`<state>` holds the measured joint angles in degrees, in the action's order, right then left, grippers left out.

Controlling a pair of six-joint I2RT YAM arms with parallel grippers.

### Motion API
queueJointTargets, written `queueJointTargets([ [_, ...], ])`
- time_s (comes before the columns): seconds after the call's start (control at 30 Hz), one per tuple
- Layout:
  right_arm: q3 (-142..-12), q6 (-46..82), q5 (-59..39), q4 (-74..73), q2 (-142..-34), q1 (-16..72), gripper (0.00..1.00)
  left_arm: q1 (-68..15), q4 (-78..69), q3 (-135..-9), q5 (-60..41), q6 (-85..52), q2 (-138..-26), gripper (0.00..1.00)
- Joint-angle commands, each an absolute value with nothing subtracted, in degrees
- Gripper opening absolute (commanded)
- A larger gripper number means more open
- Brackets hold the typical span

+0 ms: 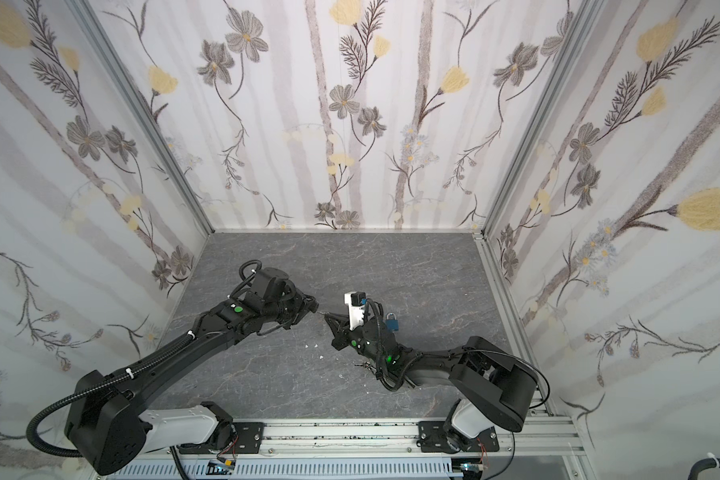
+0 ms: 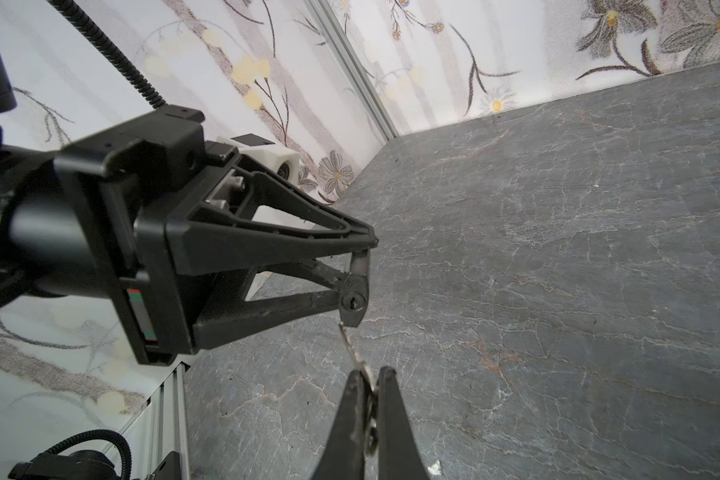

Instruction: Unlock with the key

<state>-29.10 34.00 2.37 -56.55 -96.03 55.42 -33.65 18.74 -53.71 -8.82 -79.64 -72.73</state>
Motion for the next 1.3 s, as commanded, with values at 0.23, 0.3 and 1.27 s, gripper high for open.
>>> queueJointTargets([
  [0.23, -29.7, 34.8, 4.8, -58.8, -96.9, 55.8, 0.0, -34.0, 21.7, -55.8, -7.0, -79.1, -73.5, 0.15],
  [0.3, -30.2, 35.0, 5.3, -58.3, -97.3, 55.9, 0.0, -34.1, 21.0, -55.7, -7.2, -79.5, -73.9, 0.14],
  [1.27, -32.5, 36.1, 7.2, -56.0, -99.5, 56.0, 0.0, -34.9, 15.5, -54.4, -9.4, -81.8, -75.2, 0.14],
])
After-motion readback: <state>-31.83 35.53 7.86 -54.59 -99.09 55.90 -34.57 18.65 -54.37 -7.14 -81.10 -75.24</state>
